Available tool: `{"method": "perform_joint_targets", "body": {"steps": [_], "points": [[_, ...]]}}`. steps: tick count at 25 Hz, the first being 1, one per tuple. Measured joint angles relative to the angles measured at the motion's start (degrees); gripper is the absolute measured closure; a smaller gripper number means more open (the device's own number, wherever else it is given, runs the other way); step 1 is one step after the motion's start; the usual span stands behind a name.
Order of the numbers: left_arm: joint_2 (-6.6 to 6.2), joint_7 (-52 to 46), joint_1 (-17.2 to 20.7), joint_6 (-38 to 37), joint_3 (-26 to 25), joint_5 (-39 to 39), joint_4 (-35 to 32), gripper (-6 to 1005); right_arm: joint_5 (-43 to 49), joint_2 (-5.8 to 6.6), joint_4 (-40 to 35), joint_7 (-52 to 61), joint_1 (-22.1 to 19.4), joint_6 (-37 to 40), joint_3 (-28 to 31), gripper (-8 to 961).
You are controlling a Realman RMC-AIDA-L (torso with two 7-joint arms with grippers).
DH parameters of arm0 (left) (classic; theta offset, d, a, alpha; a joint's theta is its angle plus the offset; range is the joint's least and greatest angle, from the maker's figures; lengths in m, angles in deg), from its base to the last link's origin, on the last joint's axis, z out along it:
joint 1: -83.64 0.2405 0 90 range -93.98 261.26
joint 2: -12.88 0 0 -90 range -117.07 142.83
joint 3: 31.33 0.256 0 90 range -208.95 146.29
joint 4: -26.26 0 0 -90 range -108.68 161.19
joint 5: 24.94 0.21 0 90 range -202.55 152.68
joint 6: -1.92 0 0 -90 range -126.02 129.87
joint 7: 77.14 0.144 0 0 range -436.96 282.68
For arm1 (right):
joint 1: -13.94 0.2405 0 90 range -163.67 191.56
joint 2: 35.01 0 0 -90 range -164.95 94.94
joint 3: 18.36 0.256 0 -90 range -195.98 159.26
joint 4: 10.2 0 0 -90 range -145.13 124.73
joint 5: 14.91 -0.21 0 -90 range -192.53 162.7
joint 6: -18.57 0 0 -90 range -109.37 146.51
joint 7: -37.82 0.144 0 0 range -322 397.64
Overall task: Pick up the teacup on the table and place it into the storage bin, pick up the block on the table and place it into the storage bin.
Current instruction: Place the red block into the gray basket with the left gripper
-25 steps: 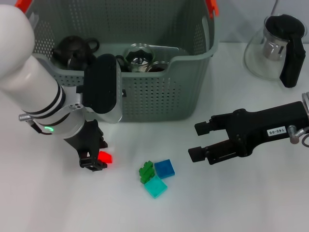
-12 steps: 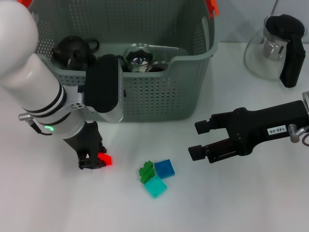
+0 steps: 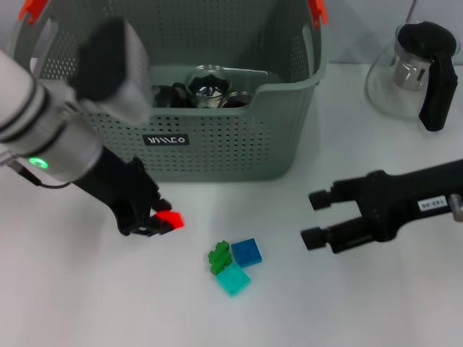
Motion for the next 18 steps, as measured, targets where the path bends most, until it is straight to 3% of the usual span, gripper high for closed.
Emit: {"method": "perform_joint_targets", "body": {"steps": [5,10,11,15,18], "points": [[-1.06,-0.59,-1.87,-8.42,-13.78,-10.72,-3.49,717,3.51,0.74,1.87,-0.69,-0.04,0.60,-0.06,28],[-2.91,-4.05,-3.56,-7.61,-19.00,-19.11,-4.39,716,5.05,0.23,1.95,-1.66,0.14,0.61,0.03,28],[-4.09,-6.50,-4.81,-2.65,-19.22,-20.84,-3.67,715,5.06,0.18,1.97,-1.75,0.23,0.61,0.02,28],[-5.99,-9.56,-7.22,6.52,-18.97,-20.72,0.74,714,5.08,0.09,2.29,-1.91,0.64,0.61,-0.11,29],[-8.60,-11.32,-9.44,15.33,-18.92,-20.66,8.46,713,5.08,-0.07,2.52,-2.06,0.81,0.59,-0.14,29]]}}
